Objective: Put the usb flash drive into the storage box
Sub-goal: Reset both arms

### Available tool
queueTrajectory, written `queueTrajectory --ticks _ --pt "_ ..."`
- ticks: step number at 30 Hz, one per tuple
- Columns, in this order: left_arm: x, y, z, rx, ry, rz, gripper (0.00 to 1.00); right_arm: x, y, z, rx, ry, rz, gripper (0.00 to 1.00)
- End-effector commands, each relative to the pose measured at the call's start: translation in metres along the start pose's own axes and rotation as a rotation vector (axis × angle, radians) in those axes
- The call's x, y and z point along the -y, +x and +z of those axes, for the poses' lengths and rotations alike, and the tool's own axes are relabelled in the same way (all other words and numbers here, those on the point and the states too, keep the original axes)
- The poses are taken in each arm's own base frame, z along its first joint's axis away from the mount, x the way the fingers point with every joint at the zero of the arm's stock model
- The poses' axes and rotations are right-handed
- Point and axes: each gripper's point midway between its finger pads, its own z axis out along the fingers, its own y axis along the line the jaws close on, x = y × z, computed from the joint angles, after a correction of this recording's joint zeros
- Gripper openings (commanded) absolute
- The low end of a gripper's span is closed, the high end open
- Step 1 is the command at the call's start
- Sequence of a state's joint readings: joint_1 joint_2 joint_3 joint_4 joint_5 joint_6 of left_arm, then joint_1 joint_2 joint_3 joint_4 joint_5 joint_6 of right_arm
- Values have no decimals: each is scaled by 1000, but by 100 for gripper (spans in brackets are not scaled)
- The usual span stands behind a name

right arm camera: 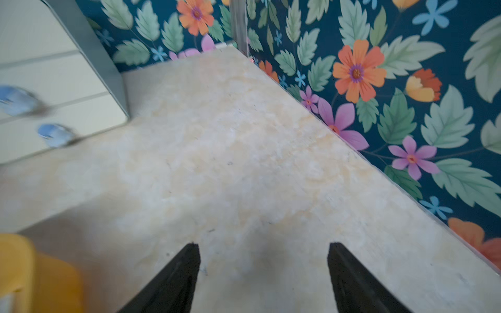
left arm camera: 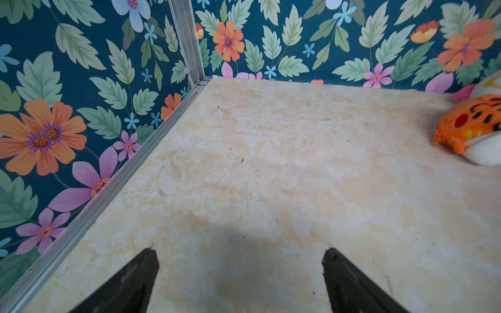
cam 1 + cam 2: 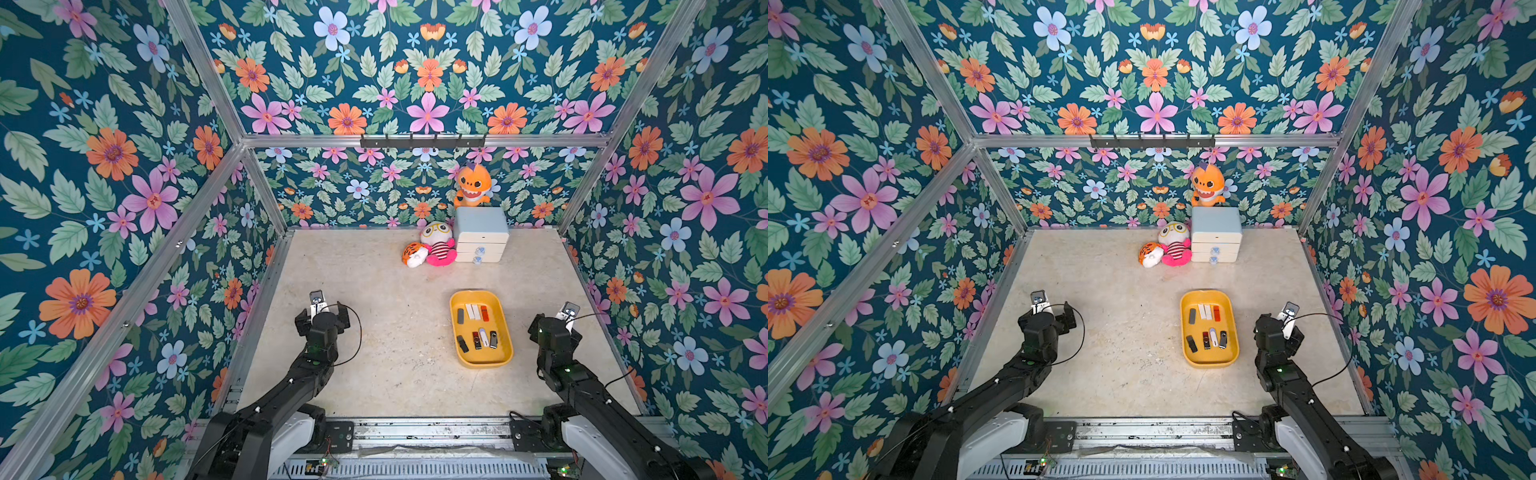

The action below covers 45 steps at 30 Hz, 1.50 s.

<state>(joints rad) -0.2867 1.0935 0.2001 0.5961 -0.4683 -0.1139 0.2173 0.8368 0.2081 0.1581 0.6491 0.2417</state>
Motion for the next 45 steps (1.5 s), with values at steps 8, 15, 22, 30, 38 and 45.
queueTrajectory --ticks 8,15,22,30,38,45 --pt "0 -39 40 235 34 27 99 -8 -56 22 288 -24 99 80" --pt "-2 -25 58 196 79 -3 99 -47 -43 51 217 -210 31 77" --pt "-4 -21 73 138 126 -33 99 -51 -39 71 160 -207 28 99" --pt "-4 -23 72 144 127 -36 99 -53 -39 71 169 -213 14 99" --pt "-4 -23 72 145 125 -35 99 -53 -38 71 165 -213 15 99" --pt "-4 -23 72 145 126 -35 99 -54 -39 71 164 -216 15 99"
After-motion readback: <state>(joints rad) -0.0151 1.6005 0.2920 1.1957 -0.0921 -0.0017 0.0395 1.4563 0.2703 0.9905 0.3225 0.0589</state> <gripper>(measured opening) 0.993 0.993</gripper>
